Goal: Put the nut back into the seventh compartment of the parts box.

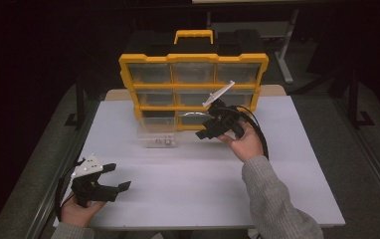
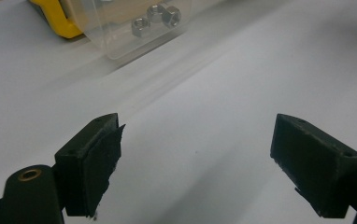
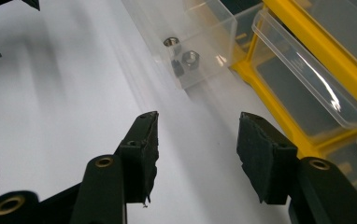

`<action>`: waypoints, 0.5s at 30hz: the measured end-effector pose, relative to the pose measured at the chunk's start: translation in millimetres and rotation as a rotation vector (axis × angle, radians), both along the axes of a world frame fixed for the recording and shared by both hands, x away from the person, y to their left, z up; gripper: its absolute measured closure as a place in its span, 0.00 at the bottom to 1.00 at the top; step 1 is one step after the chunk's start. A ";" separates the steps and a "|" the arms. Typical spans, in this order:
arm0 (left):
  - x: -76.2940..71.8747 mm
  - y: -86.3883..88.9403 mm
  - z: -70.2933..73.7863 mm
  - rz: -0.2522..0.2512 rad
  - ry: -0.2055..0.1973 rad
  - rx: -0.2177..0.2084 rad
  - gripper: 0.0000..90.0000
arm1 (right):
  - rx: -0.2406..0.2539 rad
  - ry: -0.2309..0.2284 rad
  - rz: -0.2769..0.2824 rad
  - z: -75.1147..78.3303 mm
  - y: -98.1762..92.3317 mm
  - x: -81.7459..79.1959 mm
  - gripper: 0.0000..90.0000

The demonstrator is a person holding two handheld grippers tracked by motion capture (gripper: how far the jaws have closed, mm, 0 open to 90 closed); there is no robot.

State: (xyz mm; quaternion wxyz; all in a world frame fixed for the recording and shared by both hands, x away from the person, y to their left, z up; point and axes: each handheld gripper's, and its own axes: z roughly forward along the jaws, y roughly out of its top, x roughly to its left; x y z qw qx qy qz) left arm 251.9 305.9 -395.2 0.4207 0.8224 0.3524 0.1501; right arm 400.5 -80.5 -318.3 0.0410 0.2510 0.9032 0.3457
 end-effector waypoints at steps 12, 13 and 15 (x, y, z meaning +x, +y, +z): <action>-0.5 -1.0 -0.4 -0.003 -0.004 -0.002 0.18 | 0.014 0.007 -0.055 -7.1 -25.1 -12.0 0.46; -0.5 -1.1 -0.4 -0.003 -0.003 -0.001 0.18 | 0.017 0.011 -0.063 -7.6 -27.2 -13.3 0.46; -0.4 -1.5 -0.4 -0.005 -0.003 0.001 0.18 | 0.022 0.015 -0.074 -9.2 -31.2 -15.3 0.45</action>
